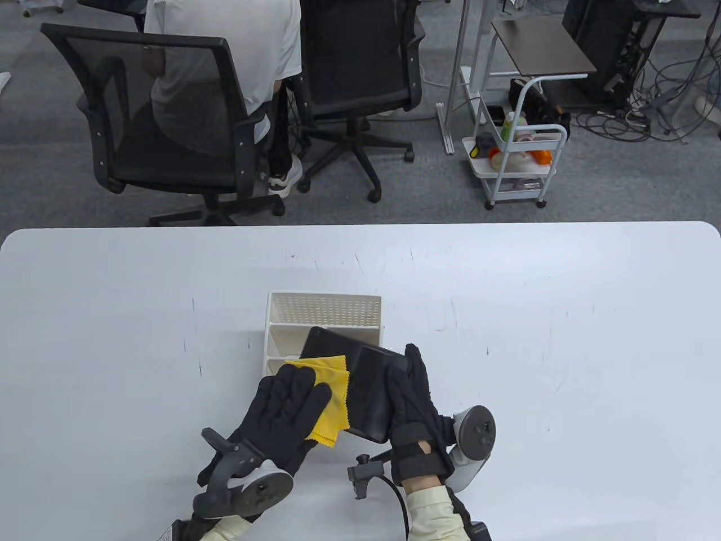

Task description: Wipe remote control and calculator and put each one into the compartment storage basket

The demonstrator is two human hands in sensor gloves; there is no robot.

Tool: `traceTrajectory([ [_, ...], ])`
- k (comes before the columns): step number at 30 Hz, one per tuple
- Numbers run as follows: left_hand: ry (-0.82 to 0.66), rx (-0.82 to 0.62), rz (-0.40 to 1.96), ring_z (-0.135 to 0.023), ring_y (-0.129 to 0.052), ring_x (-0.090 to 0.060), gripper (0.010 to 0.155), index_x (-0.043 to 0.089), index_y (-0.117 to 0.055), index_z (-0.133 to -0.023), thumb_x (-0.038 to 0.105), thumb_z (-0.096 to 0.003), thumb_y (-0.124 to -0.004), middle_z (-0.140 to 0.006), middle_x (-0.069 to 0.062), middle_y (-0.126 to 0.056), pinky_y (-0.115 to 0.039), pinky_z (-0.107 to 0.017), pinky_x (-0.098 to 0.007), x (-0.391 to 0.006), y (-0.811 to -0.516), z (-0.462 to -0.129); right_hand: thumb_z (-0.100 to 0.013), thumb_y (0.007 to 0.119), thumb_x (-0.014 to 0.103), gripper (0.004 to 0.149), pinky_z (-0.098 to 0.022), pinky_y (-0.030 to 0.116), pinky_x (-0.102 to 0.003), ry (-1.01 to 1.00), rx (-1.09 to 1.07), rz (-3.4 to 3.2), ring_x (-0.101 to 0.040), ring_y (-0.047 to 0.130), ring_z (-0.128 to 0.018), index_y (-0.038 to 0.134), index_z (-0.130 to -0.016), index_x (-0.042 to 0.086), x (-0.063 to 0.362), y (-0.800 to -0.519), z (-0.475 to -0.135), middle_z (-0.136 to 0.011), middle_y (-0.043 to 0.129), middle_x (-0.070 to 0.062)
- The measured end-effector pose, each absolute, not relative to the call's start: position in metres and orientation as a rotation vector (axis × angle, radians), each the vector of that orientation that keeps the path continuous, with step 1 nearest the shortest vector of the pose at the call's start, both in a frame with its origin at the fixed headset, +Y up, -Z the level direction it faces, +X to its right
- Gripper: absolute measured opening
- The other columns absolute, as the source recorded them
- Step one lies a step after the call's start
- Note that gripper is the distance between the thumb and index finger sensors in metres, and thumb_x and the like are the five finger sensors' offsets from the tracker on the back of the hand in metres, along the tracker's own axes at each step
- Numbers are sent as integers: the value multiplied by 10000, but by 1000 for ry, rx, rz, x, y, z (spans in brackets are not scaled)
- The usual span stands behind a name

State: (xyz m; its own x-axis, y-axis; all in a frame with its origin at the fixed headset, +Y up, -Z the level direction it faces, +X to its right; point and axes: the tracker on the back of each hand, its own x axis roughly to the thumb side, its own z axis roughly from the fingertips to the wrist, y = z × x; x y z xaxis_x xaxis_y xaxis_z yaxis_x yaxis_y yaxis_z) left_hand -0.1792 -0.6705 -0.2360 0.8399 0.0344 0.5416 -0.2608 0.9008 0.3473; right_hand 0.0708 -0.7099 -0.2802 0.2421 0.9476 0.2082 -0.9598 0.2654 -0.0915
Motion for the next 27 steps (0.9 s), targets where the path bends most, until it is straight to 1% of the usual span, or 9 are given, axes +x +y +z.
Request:
traceTrajectory([
  [1, -564, 401, 204, -1061, -591, -433, 574, 240, -549, -1092, 422, -548, -567, -1142, -149, -550, -594, -744, -582, -183, -672, -238, -630, 605, 298, 716, -514, 814, -472, -242, 59, 1305, -293, 965, -640, 229, -1092, -102, 71, -710, -280, -869, 804, -195],
  [3, -570, 410, 234, -1063, -572, -433, 573, 234, -556, -1090, 416, -547, -578, -1142, -149, -542, -583, -745, -584, -183, -674, -239, -631, 603, 299, 715, -520, 808, -476, -235, 66, 1301, -296, 959, -649, 230, -1092, -100, 69, -710, -280, -876, 801, -193],
  [6, -622, 418, 167, -1067, -572, -413, 574, 239, -552, -1088, 425, -546, -572, -1139, -135, -556, -579, -751, -573, -178, -676, -237, -627, 606, 298, 710, -515, 809, -480, -228, 72, 1337, -300, 960, -646, 244, -1097, -93, 67, -710, -280, -873, 806, -195],
  [9, -658, 411, 193, -1067, -559, -412, 582, 234, -528, -1091, 423, -543, -568, -1140, -134, -539, -581, -752, -569, -170, -677, -235, -624, 612, 295, 705, -510, 811, -483, -187, 128, 1403, -304, 965, -636, 259, -1101, -86, 61, -709, -281, -865, 814, -198],
  [12, -621, 414, 217, -1067, -549, -413, 583, 232, -518, -1093, 421, -544, -567, -1141, -136, -527, -578, -752, -569, -175, -674, -237, -618, 620, 290, 703, -499, 820, -483, -147, 186, 1451, -303, 978, -621, 277, -1102, -88, 55, -707, -282, -853, 828, -200],
  [15, -539, 415, 219, -1073, -530, -409, 583, 237, -516, -1096, 421, -546, -569, -1146, -131, -509, -557, -754, -571, -186, -671, -241, -615, 626, 286, 706, -495, 823, -485, -77, 269, 1481, -306, 985, -614, 281, -1099, -97, 47, -706, -283, -847, 837, -208],
  [19, -469, 414, 261, -1071, -548, -412, 583, 228, -521, -1096, 421, -548, -569, -1146, -137, -533, -549, -753, -575, -200, -668, -246, -611, 631, 282, 707, -493, 826, -486, -43, 360, 1548, -307, 992, -607, 290, -1098, -100, 36, -703, -282, -843, 841, -211],
  [21, -476, 397, 301, -1070, -568, -418, 581, 226, -533, -1095, 421, -549, -571, -1147, -133, -559, -558, -751, -577, -203, -669, -247, -609, 633, 282, 706, -493, 826, -487, -64, 352, 1576, -307, 994, -606, 294, -1099, -97, 33, -702, -280, -841, 846, -211],
  [27, -571, 347, 444, -1064, -600, -422, 582, 228, -532, -1098, 423, -551, -563, -1146, -133, -589, -585, -747, -572, -198, -667, -245, -602, 644, 274, 700, -482, 830, -494, -77, 376, 1638, -312, 1005, -589, 318, -1100, -94, 32, -703, -280, -827, 865, -218],
])
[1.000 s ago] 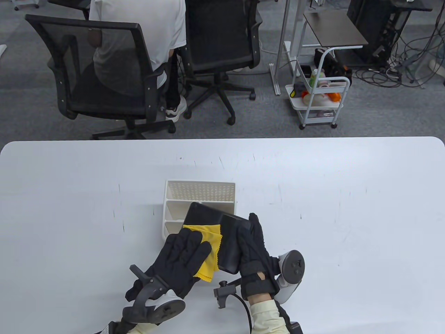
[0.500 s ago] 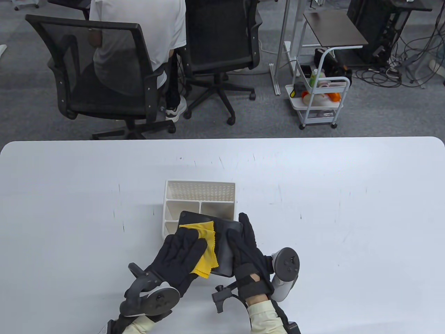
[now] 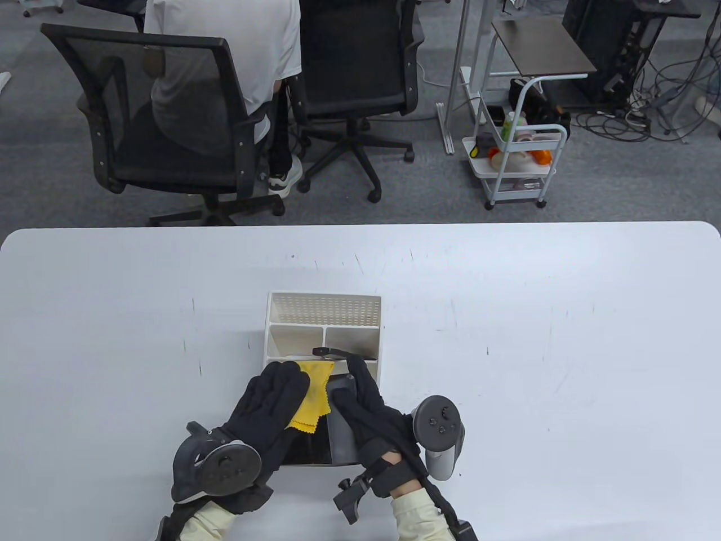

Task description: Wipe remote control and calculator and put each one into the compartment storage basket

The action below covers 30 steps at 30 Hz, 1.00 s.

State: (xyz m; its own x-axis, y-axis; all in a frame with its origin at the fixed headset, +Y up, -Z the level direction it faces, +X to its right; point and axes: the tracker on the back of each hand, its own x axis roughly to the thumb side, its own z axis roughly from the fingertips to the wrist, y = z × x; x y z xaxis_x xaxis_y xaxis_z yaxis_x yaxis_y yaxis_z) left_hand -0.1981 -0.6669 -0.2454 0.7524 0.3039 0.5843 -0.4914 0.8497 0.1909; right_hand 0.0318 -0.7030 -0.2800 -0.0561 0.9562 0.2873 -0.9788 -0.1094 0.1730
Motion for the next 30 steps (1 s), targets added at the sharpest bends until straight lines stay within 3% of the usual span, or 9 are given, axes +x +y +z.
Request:
traceTrajectory([
  [6, -460, 365, 313, -1078, -596, -398, 579, 235, -545, -1097, 433, -553, -560, -1154, -110, -588, -564, -748, -589, -208, -669, -249, -606, 640, 276, 693, -481, 833, -487, -120, 334, 1583, -307, 1008, -582, 325, -1104, -88, 40, -701, -280, -822, 871, -215],
  [21, -649, 331, 415, -1083, -533, -376, 581, 247, -525, -1096, 439, -550, -569, -1151, -91, -509, -559, -758, -562, -184, -675, -239, -609, 628, 274, 690, -481, 837, -482, -143, 278, 1579, -301, 1008, -587, 316, -1098, -100, 42, -706, -281, -827, 864, -215],
  [30, -708, 371, 153, -1097, -520, -358, 647, 271, -429, -1111, 492, -533, -617, -1167, -73, -472, -548, -768, -546, -158, -680, -231, -619, 611, 264, 686, -506, 823, -498, -228, 93, 1393, -324, 978, -639, 285, -1091, -112, 66, -710, -283, -868, 827, -222],
])
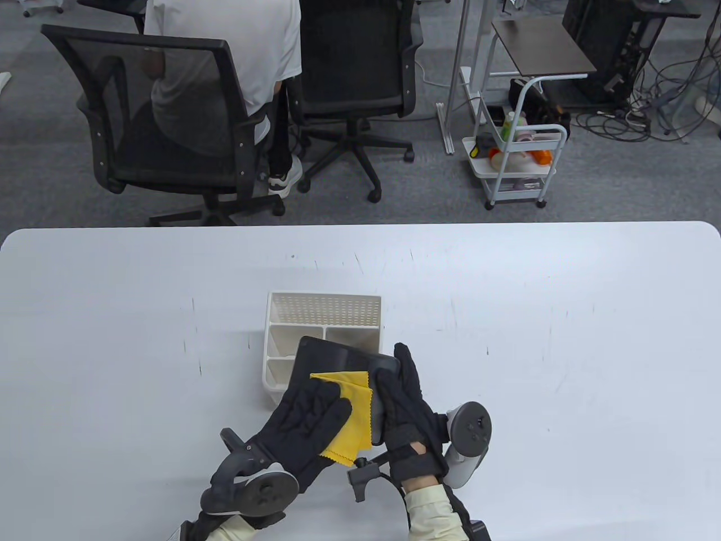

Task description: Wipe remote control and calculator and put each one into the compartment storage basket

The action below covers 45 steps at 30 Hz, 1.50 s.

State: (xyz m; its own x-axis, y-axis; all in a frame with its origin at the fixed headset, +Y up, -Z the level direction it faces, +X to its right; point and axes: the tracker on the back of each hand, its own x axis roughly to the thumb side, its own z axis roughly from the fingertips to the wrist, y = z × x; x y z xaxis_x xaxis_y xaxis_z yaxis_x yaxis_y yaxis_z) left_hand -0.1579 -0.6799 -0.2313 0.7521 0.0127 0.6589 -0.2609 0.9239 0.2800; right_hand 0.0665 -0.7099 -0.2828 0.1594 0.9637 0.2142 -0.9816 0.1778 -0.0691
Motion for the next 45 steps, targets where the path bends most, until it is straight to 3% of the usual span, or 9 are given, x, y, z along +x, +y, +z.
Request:
traceTrajectory([
  [6, -554, 437, -24, -1104, -442, -412, 814, 232, -287, -1122, 530, -495, -713, -1186, -122, -367, -515, -771, -563, -171, -687, -240, -621, 604, 260, 693, -500, 831, -496, -168, 152, 1422, -328, 978, -633, 271, -1078, -141, 52, -706, -279, -864, 818, -238],
  [12, -556, 667, 17, -1019, -723, -383, 649, 243, -501, -1081, 371, -505, -769, -1112, -101, -651, -691, -704, -530, -184, -671, -231, -620, 599, 248, 702, -540, 761, -556, -147, 215, 1348, -373, 922, -703, 251, -1071, -162, 39, -697, -272, -903, 740, -300],
  [19, -437, 733, 294, -832, -992, -278, 563, 257, -668, -1004, 352, -463, -793, -954, -22, -900, -848, -578, -481, -209, -656, -233, -621, 612, 503, 835, -581, 612, -691, -71, 335, 1383, -474, 785, -846, 315, -1117, -100, 37, -699, -273, -1031, 627, -334],
  [24, -370, 668, 539, -774, -1031, -262, 569, 242, -684, -1002, 347, -454, -793, -912, -21, -934, -871, -544, -474, -223, -656, -239, -593, 674, 503, 854, -587, 525, -742, -114, 362, 1537, -565, 601, -933, 330, -1134, -60, 29, -698, -272, -1102, 481, -349],
  [27, -407, 533, 690, -732, -1055, -243, 575, 241, -697, -1005, 355, -452, -805, -883, -13, -959, -887, -518, -460, -223, -659, -245, -580, 708, 482, 920, -595, 492, -753, -163, 385, 1686, -577, 507, -974, 226, -1125, -82, 28, -698, -272, -1127, 406, -335],
  [32, -459, 344, 895, -712, -1062, -254, 589, 221, -694, -1021, 353, -459, -811, -874, -35, -970, -888, -503, -461, -218, -669, -254, -561, 760, 408, 901, -594, 546, -724, -158, 323, 1584, -484, 699, -908, 249, -1105, -97, 35, -705, -276, -1068, 576, -273],
  [36, -458, 225, 939, -720, -1063, -250, 602, 188, -675, -1036, 377, -479, -808, -886, -44, -967, -891, -507, -449, -220, -676, -261, -526, 803, 350, 768, -584, 577, -712, -137, 268, 1564, -401, 827, -802, 476, -1081, -68, 40, -710, -281, -934, 759, -178],
  [39, -449, 176, 994, -752, -1040, -285, 613, 155, -641, -1054, 357, -493, -789, -932, -86, -928, -875, -524, -469, -219, -680, -264, -493, 823, 334, 694, -586, 601, -695, -203, 252, 1608, -351, 874, -749, 587, -1039, -24, 44, -707, -280, -885, 793, -128],
  [45, -448, 116, 1056, -895, -911, -389, 596, 106, -560, -1081, 343, -548, -682, -1041, -187, -782, -826, -600, -521, -216, -681, -264, -476, 809, 324, 668, -582, 632, -670, -362, 243, 1683, -328, 894, -700, 608, -1017, -12, 47, -700, -277, -860, 794, -113],
])
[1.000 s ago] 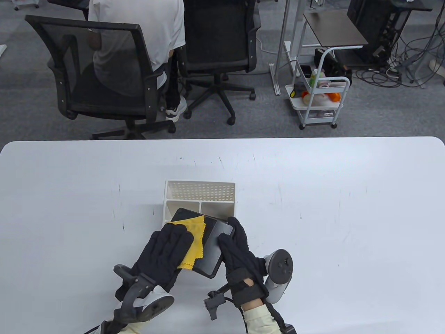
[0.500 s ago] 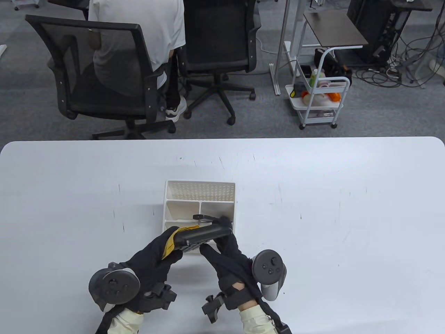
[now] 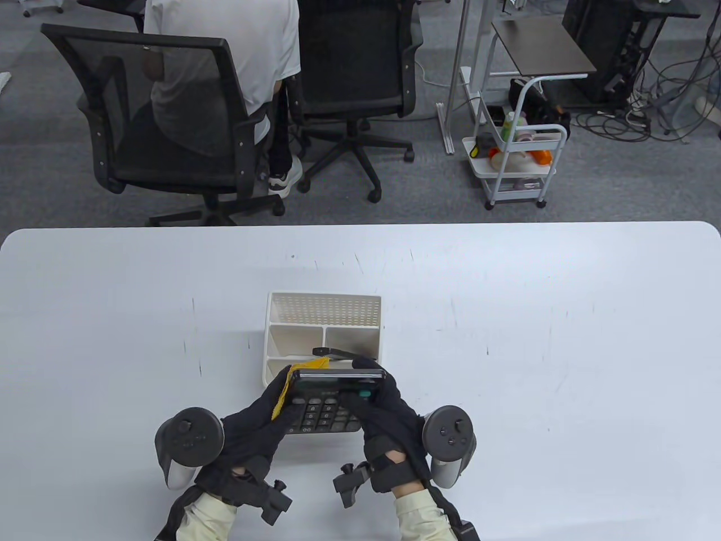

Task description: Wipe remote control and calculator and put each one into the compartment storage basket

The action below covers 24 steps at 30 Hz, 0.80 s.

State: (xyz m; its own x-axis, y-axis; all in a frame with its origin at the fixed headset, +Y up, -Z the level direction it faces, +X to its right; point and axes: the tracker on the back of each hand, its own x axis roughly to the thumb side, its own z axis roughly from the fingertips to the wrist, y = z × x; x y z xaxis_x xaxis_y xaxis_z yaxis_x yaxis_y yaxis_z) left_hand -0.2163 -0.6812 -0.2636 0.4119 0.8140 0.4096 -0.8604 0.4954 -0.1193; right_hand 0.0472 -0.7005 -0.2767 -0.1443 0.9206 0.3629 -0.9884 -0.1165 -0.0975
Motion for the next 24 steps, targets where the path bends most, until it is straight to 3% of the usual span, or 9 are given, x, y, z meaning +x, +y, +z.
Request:
traceTrajectory([
  [9, -460, 67, 1010, -861, -948, -360, 566, 107, -598, -1063, 347, -555, -666, -1003, -173, -830, -845, -581, -502, -214, -687, -267, -484, 802, 305, 653, -560, 659, -678, -543, 223, 1659, -335, 901, -680, 601, -1012, -22, 48, -691, -267, -857, 783, -122],
  [13, -445, 118, 1035, -840, -962, -368, 540, 117, -641, -1046, 331, -552, -676, -982, -176, -856, -859, -564, -498, -217, -683, -265, -485, 797, 306, 655, -555, 665, -678, -617, 198, 1689, -334, 902, -681, 599, -1013, -26, 53, -692, -267, -855, 787, -123],
  [19, -435, 157, 1115, -863, -938, -364, 542, 132, -622, -1055, 341, -556, -666, -1001, -171, -826, -848, -585, -492, -225, -680, -264, -487, 809, 311, 645, -552, 685, -652, -582, 231, 1733, -323, 921, -638, 616, -1011, -12, 51, -696, -269, -848, 795, -128],
  [24, -436, 102, 1118, -879, -918, -381, 565, 117, -584, -1068, 350, -559, -664, -1016, -181, -806, -833, -597, -505, -223, -687, -267, -488, 813, 309, 641, -550, 684, -650, -591, 241, 1693, -327, 919, -632, 620, -1008, -12, 43, -692, -264, -844, 798, -128],
])
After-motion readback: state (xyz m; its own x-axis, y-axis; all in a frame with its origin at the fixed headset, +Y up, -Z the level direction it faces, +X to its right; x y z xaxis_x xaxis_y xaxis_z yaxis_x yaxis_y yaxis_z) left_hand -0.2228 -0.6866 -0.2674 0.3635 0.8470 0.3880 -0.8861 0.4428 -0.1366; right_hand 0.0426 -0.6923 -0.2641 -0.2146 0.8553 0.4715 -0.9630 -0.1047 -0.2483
